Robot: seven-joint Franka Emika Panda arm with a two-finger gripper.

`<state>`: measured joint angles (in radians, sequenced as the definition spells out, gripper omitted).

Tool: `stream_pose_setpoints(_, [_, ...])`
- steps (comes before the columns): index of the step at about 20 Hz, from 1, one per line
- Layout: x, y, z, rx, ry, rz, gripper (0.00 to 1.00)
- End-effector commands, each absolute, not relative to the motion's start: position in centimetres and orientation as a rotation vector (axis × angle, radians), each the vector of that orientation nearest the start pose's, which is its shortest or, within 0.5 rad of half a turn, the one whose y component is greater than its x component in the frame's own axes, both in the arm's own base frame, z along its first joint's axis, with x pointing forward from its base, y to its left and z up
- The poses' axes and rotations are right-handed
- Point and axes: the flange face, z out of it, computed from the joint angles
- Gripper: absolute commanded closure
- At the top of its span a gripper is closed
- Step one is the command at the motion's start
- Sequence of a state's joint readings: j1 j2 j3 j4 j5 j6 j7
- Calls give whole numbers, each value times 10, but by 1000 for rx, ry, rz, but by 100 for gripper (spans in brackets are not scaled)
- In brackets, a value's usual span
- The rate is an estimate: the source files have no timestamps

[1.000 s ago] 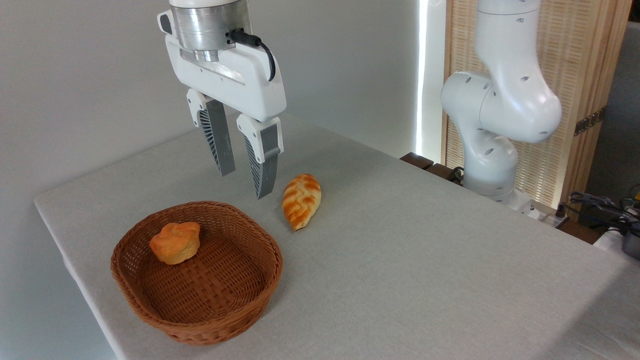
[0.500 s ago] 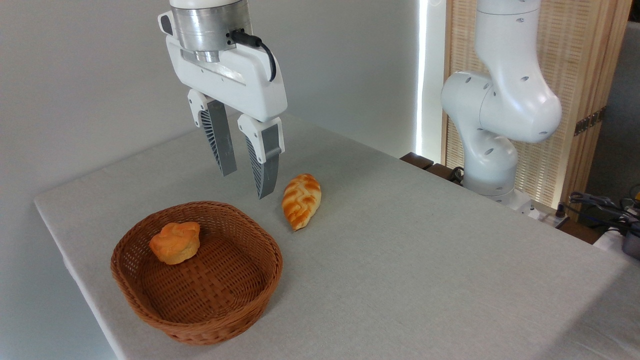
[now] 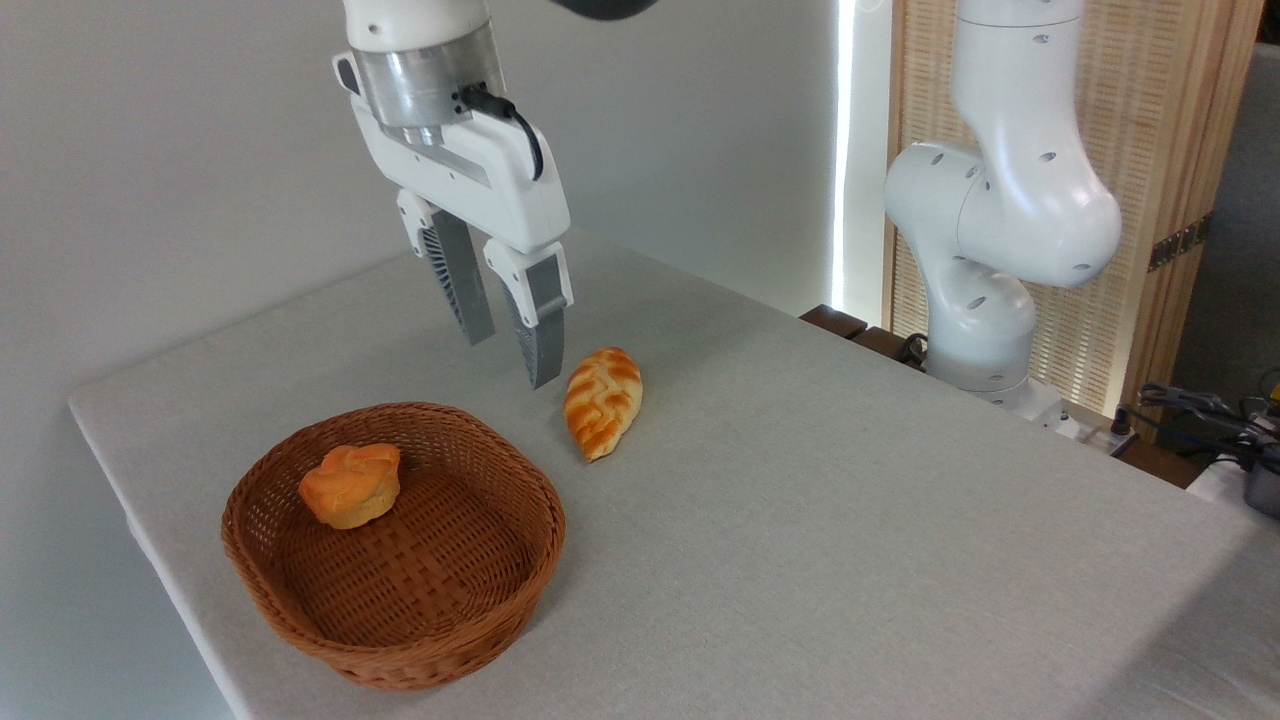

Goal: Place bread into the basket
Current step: 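Move the open gripper over the golden bread roll and lower it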

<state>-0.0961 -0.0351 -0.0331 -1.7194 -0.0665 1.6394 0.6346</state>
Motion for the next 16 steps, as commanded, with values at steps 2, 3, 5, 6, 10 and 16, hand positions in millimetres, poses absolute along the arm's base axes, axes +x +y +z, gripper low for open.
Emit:
stream_pose_setpoints(2, [503, -103, 547, -3121, 907, 10, 0])
stream_pose_setpoints(3, [496, -109, 542, -3139, 843, 8, 0])
stream_pose_setpoints(5, [475, -117, 529, -3154, 770, -6, 0])
stream_pose_setpoints(6, [460, -120, 523, -3157, 745, -32, 0])
stream_pose_setpoints(10, [420, -168, 499, -3128, 676, -7, 0])
stream_pose_setpoints(16, [404, -200, 451, -3123, 631, 6, 0])
